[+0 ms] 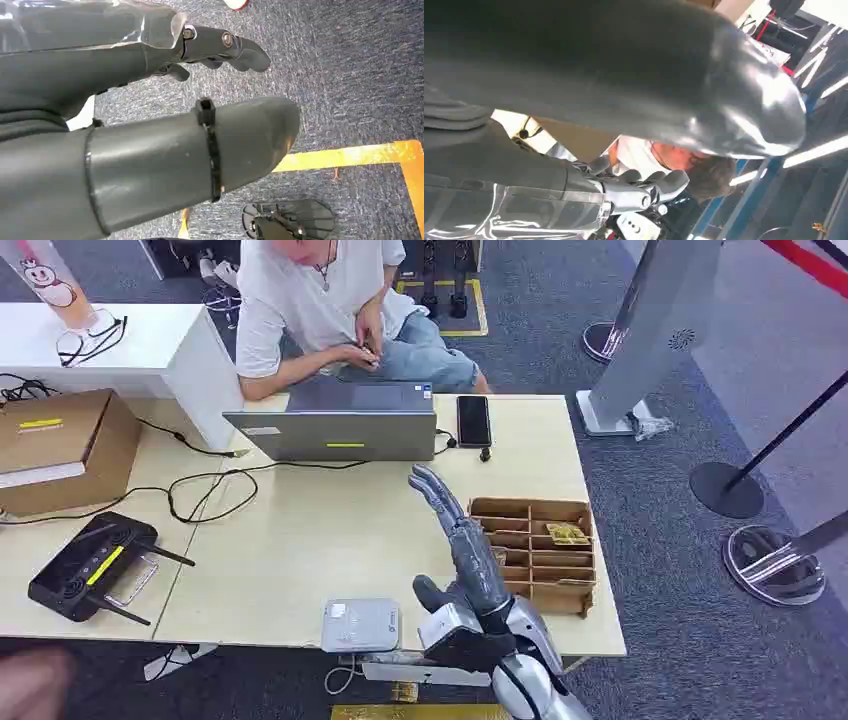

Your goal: Pass the card to the sensor for recognition and then transmit it.

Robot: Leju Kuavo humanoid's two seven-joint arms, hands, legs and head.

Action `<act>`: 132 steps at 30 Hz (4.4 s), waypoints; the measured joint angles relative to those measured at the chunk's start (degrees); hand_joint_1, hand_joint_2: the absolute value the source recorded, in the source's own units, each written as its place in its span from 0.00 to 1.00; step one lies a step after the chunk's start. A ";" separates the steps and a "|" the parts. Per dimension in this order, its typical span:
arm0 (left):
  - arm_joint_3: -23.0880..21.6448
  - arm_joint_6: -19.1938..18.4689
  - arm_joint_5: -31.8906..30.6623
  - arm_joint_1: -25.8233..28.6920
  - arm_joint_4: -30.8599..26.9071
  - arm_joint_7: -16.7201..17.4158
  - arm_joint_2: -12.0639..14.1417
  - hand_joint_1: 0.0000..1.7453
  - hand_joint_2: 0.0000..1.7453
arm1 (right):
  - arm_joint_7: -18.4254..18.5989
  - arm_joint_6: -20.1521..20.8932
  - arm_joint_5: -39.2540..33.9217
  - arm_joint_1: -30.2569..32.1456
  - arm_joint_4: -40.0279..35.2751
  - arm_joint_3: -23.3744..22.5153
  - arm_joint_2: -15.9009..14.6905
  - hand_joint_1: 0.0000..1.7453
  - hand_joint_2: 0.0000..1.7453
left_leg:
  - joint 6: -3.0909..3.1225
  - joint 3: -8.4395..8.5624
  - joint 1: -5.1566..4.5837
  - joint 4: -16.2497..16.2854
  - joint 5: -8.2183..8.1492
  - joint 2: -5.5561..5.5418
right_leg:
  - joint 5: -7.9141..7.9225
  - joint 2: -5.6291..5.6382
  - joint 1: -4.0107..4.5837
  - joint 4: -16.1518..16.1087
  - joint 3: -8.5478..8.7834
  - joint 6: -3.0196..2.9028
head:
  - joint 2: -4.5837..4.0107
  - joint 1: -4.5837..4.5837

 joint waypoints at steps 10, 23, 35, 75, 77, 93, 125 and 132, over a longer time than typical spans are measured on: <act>0.00 0.00 -0.09 0.00 0.00 0.00 0.00 0.00 0.00 | 0.00 -0.18 0.00 0.01 -0.02 0.00 0.00 0.00 0.00 | 0.00 0.00 0.00 0.00 0.00 0.00 | 0.00 0.00 0.00 0.00 0.00 0.00 | 0.00 0.00; 0.00 0.00 -0.15 -0.01 0.00 0.00 -0.02 0.00 0.00 | 0.04 -0.35 0.04 0.02 -0.04 0.00 0.00 0.00 0.00 | 0.00 0.00 0.00 0.00 0.00 0.00 | 0.00 0.00 0.00 0.00 0.00 0.00 | 0.00 0.00; 0.00 0.00 -0.15 -0.02 0.00 0.00 -0.02 0.00 0.00 | 0.04 -0.35 0.04 0.02 -0.04 0.00 0.00 0.00 0.00 | 0.00 0.00 0.00 0.00 0.00 0.00 | 0.00 0.00 0.00 0.00 0.00 0.00 | 0.00 0.00; 0.00 -0.90 -2.58 -1.16 0.00 0.74 -0.31 0.00 0.00 | 6.91 -13.80 20.38 -13.19 7.83 1.20 0.00 0.00 1.00 | 0.00 -0.01 0.00 0.00 0.01 0.00 | 0.01 0.00 0.00 0.00 0.01 0.00 | 0.00 0.00; 0.00 -0.92 -2.80 -1.20 0.00 0.90 -0.35 0.00 0.00 | 7.98 -15.61 22.93 -14.17 8.79 1.33 0.00 0.00 1.00 | 0.00 0.00 0.00 0.00 0.02 0.00 | 0.01 0.00 0.00 0.00 0.01 0.00 | 0.00 0.00; 0.00 -0.96 -3.15 -1.29 0.00 1.12 -0.57 0.00 0.00 | 12.42 -20.57 31.95 -17.01 15.72 2.38 1.40 0.00 1.00 | 0.00 -0.01 0.00 0.00 0.01 0.00 | 0.01 0.00 0.00 0.00 0.00 0.00 | 0.00 0.00; 0.24 -0.72 -2.99 -1.28 0.00 1.09 -0.57 0.00 0.00 | 12.98 -20.79 34.01 -17.38 16.96 2.62 1.73 0.83 1.00 | 0.00 0.00 0.00 0.00 0.02 0.00 | 0.01 0.00 0.00 0.00 0.01 0.00 | 0.00 0.00; 0.42 -0.72 -2.99 -1.28 0.00 1.09 -0.57 0.00 0.00 | 12.98 -20.79 34.01 -17.40 16.96 2.62 1.73 1.00 1.00 | 0.00 0.00 0.00 0.00 0.02 0.00 | 0.01 0.00 0.00 0.00 0.01 0.00 | 0.00 0.00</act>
